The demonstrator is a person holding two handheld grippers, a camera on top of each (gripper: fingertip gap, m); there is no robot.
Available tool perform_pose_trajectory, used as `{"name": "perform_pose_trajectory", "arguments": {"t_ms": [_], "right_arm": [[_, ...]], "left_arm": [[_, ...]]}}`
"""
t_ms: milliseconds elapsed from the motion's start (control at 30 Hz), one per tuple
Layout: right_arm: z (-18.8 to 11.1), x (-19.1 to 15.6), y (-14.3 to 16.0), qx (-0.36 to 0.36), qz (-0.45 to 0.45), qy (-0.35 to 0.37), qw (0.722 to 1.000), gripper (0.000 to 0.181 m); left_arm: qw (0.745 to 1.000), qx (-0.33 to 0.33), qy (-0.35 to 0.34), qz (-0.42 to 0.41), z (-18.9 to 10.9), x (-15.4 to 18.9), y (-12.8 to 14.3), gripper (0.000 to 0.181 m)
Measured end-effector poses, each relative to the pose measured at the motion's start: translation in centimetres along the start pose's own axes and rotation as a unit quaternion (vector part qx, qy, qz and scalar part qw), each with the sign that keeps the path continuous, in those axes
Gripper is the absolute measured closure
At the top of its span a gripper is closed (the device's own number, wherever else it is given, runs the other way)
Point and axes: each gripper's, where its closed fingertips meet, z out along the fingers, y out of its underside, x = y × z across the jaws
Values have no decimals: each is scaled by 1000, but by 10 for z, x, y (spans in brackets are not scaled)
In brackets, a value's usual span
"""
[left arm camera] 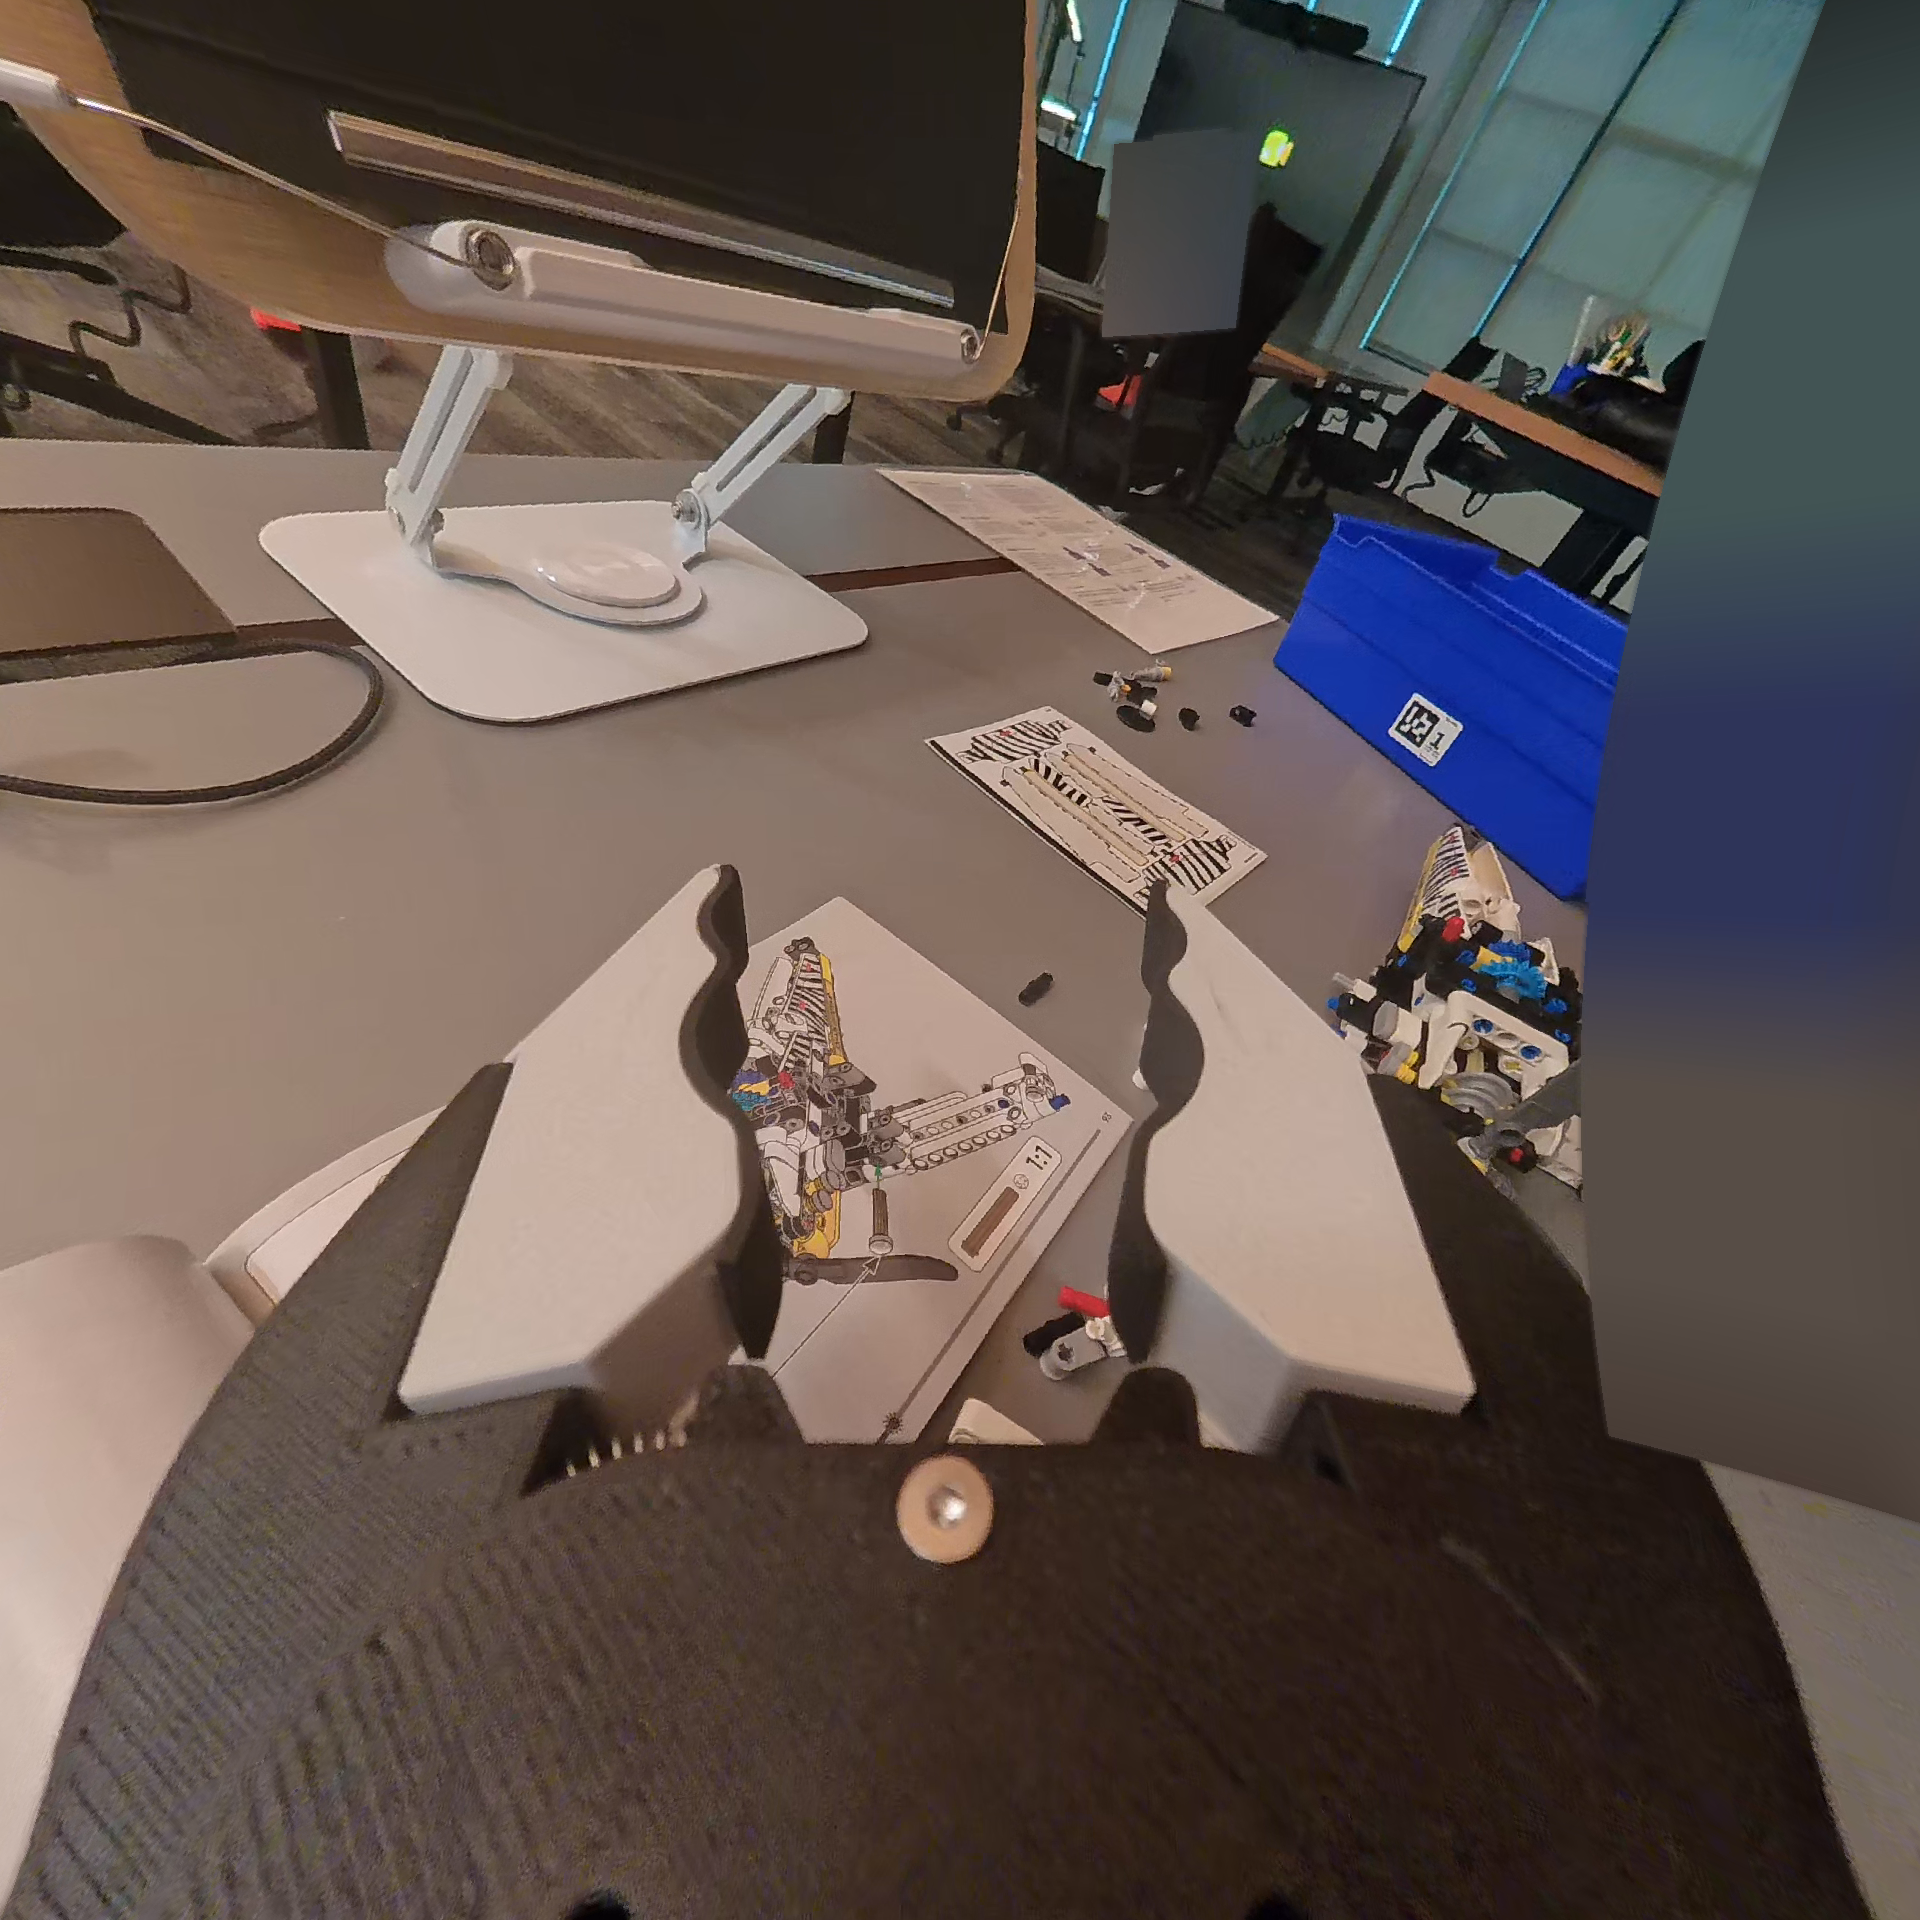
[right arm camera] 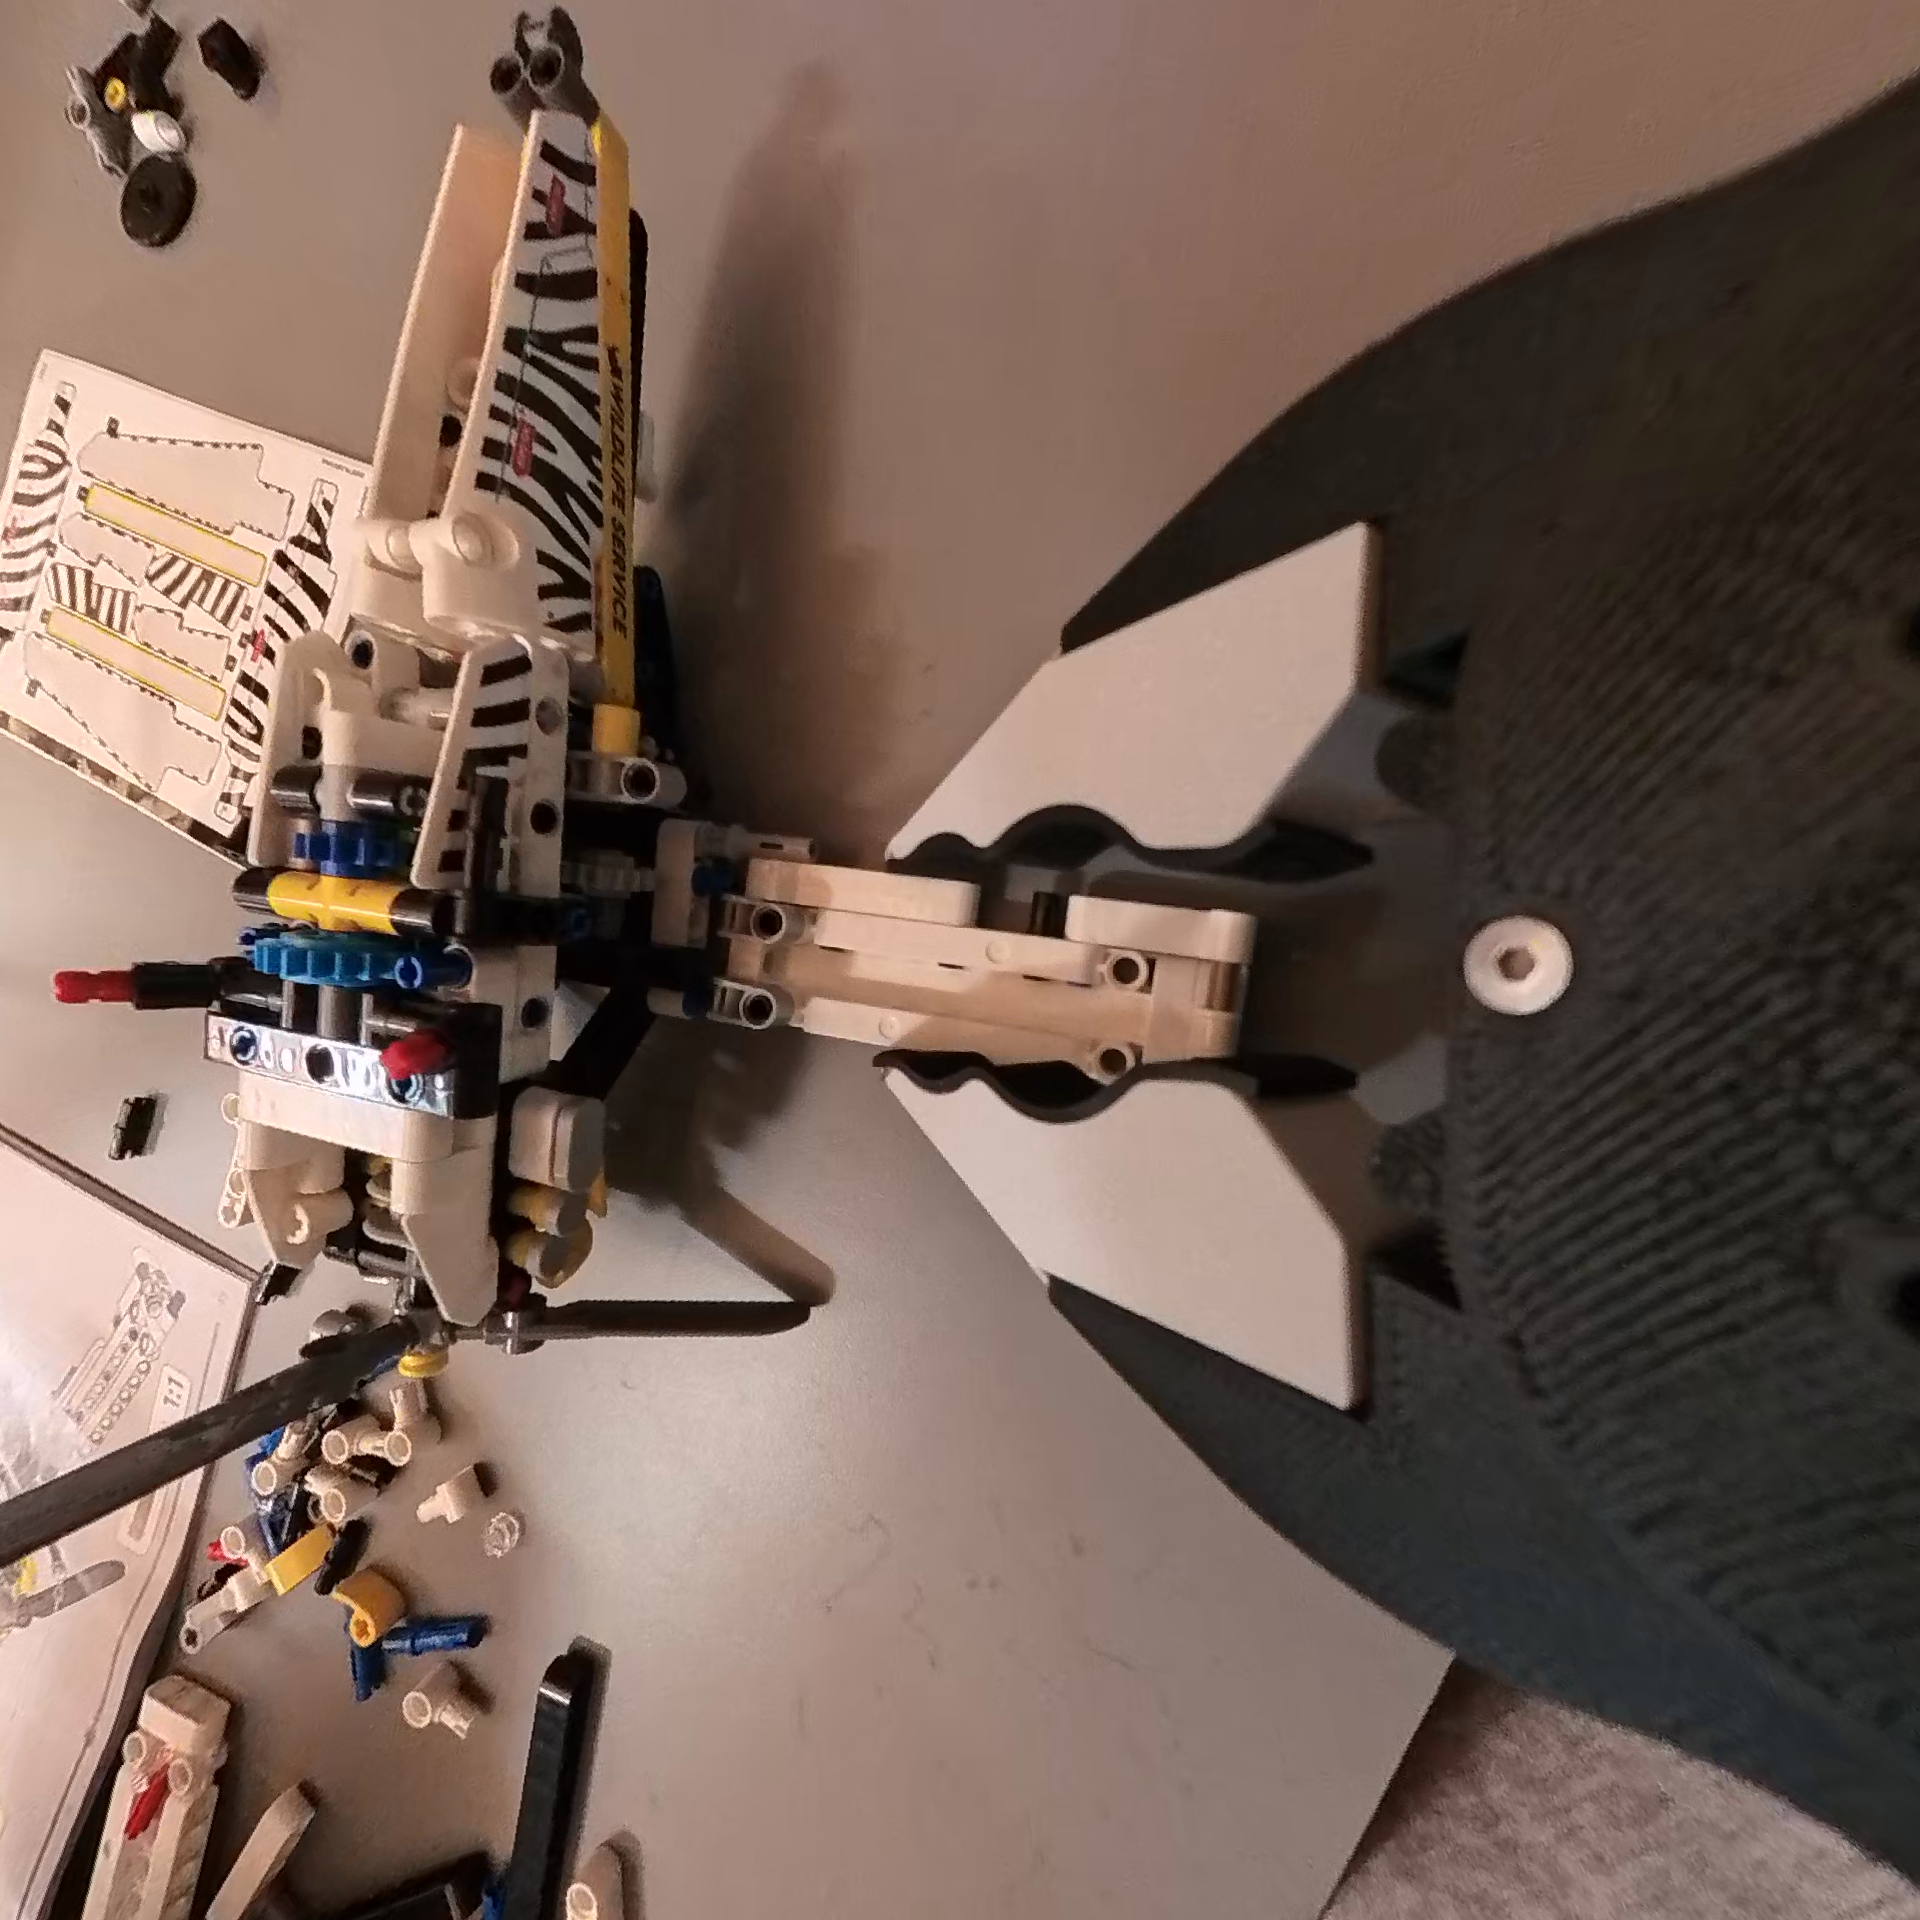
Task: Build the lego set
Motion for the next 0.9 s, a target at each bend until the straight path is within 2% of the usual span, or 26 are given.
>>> {"name": "perform_pose_trajectory", "arguments": {"t_ms": [200, 533, 900], "right_arm": [[0, 0, 0, 7, -2, -1, 1000, 149], [1, 0, 0, 8, -1, -2, 1000, 149], [-1, 1, 0, 14, 36, -32, 999, 149]], "left_arm": [[1000, 14, -7, -15, -4, -8, -5, 106], [995, 78, -9, -68, -24, -20, -29, 106], [992, 95, -5, -83, -29, -20, -36, 106]]}}
